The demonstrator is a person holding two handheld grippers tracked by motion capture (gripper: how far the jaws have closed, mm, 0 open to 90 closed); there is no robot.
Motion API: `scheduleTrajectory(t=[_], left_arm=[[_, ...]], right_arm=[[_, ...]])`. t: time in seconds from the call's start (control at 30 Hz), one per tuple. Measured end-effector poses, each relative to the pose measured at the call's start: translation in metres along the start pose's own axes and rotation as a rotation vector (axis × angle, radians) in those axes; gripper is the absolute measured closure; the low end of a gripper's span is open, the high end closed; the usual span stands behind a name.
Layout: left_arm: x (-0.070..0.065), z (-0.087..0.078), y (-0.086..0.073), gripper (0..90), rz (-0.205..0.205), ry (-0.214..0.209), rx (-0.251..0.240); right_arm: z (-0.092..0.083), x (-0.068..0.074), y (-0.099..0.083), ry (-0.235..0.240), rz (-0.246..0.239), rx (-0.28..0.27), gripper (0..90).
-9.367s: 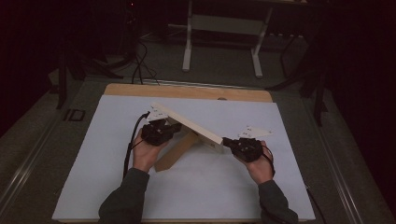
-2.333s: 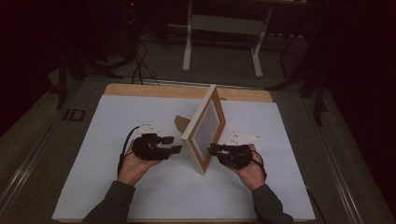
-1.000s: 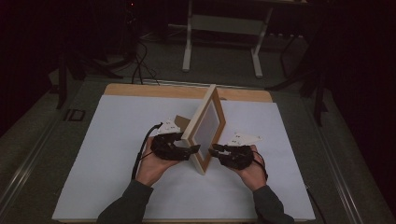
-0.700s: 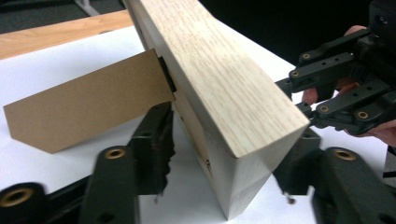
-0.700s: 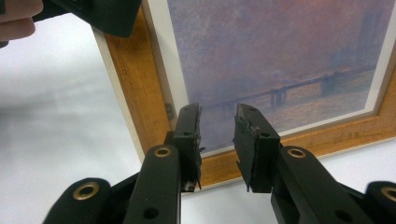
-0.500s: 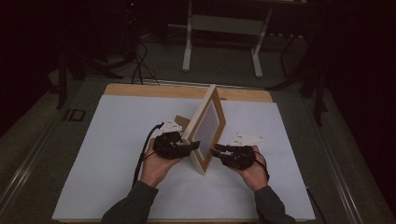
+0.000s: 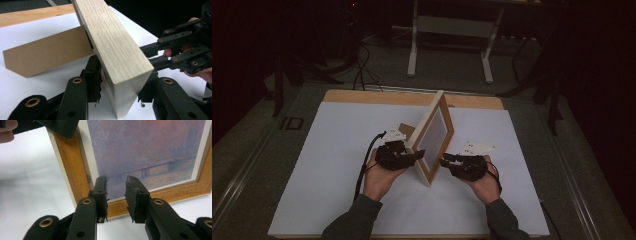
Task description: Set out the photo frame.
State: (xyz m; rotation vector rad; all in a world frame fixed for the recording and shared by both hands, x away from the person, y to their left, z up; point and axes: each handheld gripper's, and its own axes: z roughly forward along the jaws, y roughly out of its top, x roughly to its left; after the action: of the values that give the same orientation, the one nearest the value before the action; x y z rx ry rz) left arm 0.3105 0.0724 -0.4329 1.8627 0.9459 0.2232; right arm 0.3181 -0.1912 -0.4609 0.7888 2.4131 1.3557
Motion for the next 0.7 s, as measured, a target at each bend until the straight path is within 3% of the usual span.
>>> scheduleTrajectory(t=[0.7], left_arm=[[0.0092,-0.0035,-0.0023,67.6,-0.064,0.047,-0.043]], right_arm=[[-0.0024,-0.0021,0.0013,-0.008,0.007,-0.005,70.4]])
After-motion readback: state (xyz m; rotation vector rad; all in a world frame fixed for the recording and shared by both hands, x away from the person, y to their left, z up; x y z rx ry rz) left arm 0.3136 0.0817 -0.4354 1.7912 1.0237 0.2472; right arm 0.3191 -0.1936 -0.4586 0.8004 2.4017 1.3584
